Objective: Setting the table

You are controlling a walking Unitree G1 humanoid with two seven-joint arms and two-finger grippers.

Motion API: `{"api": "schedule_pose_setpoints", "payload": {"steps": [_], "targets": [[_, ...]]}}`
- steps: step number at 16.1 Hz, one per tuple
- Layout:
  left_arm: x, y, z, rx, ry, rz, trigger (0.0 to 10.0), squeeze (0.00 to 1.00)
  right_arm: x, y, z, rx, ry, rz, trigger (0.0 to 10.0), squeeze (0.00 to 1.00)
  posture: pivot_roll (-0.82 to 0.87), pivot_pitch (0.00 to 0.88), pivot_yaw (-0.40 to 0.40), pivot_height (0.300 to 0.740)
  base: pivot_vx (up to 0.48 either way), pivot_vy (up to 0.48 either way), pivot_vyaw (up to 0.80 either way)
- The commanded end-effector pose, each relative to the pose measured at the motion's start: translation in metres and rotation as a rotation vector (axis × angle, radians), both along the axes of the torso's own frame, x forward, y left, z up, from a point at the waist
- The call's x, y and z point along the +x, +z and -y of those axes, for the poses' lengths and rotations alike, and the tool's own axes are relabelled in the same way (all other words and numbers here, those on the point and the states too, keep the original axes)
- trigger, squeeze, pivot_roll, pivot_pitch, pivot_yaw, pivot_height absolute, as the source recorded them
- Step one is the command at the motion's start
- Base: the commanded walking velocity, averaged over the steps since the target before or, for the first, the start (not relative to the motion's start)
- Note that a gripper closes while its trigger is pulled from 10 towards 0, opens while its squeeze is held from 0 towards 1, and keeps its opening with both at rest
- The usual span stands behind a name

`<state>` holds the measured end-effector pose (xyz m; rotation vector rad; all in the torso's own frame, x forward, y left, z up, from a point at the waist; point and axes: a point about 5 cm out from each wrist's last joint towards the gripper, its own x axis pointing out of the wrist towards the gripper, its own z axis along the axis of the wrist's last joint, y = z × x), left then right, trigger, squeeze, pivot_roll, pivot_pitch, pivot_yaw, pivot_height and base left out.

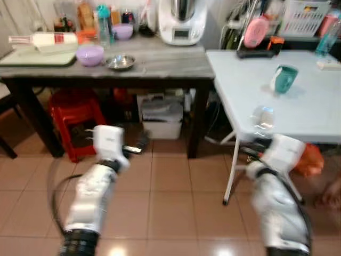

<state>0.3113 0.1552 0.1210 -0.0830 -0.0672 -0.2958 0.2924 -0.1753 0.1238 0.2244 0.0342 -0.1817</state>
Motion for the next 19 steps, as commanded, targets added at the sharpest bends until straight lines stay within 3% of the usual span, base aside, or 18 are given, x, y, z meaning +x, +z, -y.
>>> {"api": "schedule_pose_setpoints", "payload": {"steps": [1,6,10,19], "targets": [[0.0018,0.0033,0.0081,-0.001,-0.023,0.014,10.0,0.0,-0.0004,0.0027,0.011,-0.014,-0.03,0.011,10.0,0.0,-0.03,0.0,0.0,0.74,0.0,0.42,0.0],[0.0014,0.0029,0.0073,-0.001,-0.014,0.01,10.0,0.0,-0.0008,0.0021,0.0114,-0.013,-0.031,0.012,10.0,0.0,-0.03,0.0,0.0,0.74,0.0,0.389,0.0],[-0.0011,0.008,0.0077,-0.006,-0.054,0.049,10.0,0.0,-0.0021,0.0019,0.0115,-0.017,-0.029,0.014,10.0,0.0,-0.04,0.0,0.001,0.74,0.0,0.0,0.1],[-0.0023,0.0077,0.0092,-0.023,-0.071,0.041,10.0,0.0,-0.0022,0.0027,0.0116,-0.015,-0.027,0.022,10.0,0.0,-0.04,0.0,0.002,0.74,0.295,0.0,0.45]]}}
